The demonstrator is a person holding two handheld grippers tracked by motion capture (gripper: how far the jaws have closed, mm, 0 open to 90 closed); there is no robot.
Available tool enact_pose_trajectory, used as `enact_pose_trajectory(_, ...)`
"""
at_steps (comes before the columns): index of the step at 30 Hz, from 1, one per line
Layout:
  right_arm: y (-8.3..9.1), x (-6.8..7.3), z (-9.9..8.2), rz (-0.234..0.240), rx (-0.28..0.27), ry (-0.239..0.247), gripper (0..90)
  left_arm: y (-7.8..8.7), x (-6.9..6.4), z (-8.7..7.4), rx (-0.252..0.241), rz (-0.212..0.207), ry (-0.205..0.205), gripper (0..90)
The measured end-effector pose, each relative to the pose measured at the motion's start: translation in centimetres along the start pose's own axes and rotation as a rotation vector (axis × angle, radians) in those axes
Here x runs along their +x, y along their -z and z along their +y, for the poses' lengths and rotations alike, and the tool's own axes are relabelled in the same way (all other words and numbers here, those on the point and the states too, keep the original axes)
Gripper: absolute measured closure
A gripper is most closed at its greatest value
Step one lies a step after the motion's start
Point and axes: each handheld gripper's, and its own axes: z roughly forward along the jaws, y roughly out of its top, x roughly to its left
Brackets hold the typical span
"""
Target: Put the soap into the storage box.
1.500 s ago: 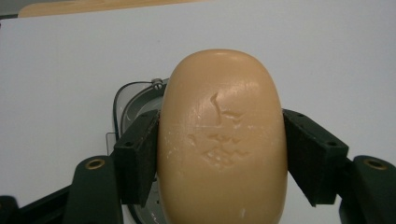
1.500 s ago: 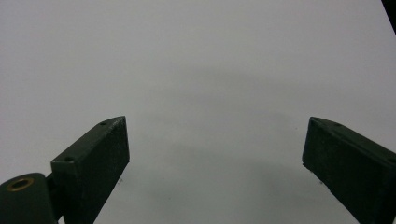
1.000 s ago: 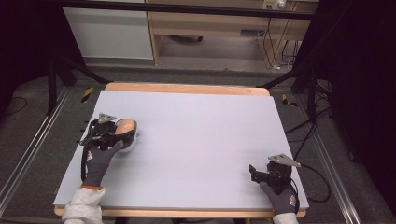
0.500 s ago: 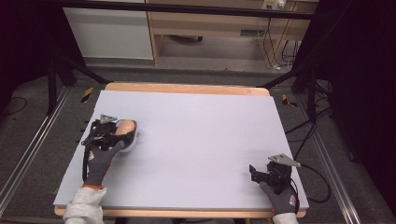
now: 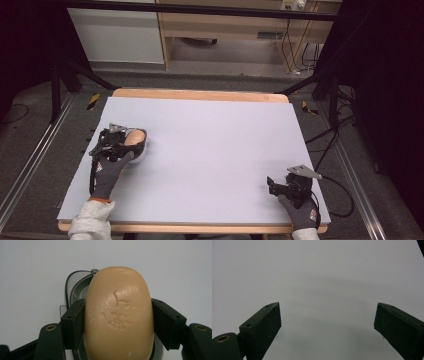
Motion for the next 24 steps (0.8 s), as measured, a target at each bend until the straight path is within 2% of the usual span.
enact_pose_trajectory(14,-0.01,0.02,0.00,0.001,0.000,0.004,7.6,-0.06,-0.14,-0.04,0.001,0.003,0.008,30.7)
enact_pose_trajectory(24,0.03,0.04,0.01,0.002,0.000,0.002,7.5,-0.01,-0.49,-0.04,0.007,0.018,-0.011,30.6)
